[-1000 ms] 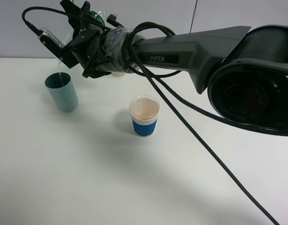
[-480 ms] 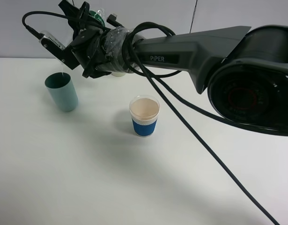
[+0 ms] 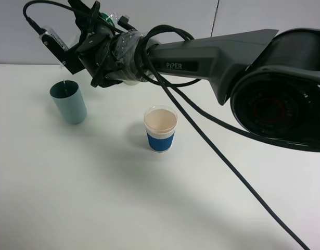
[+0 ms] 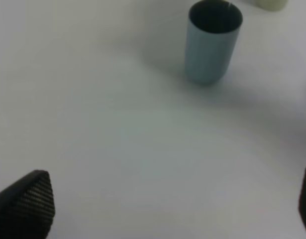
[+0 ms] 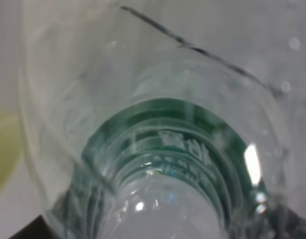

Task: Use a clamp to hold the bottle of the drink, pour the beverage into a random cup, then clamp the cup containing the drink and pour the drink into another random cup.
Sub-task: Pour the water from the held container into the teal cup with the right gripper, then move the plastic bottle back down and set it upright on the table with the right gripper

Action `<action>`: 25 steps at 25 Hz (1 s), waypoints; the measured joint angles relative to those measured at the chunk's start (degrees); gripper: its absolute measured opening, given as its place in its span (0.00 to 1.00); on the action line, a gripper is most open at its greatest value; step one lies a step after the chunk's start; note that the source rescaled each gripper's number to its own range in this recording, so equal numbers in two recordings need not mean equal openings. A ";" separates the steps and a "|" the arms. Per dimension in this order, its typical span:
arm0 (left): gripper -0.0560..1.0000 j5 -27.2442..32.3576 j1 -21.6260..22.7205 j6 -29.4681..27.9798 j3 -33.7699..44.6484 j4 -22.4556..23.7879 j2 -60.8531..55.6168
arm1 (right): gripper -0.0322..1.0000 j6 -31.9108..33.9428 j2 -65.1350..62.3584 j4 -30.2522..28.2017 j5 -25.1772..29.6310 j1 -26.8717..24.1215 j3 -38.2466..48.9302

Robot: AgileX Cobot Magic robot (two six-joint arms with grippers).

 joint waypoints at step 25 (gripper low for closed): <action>1.00 0.00 0.00 0.00 0.00 0.00 0.00 | 0.03 73.12 -2.58 24.43 3.93 -0.27 0.00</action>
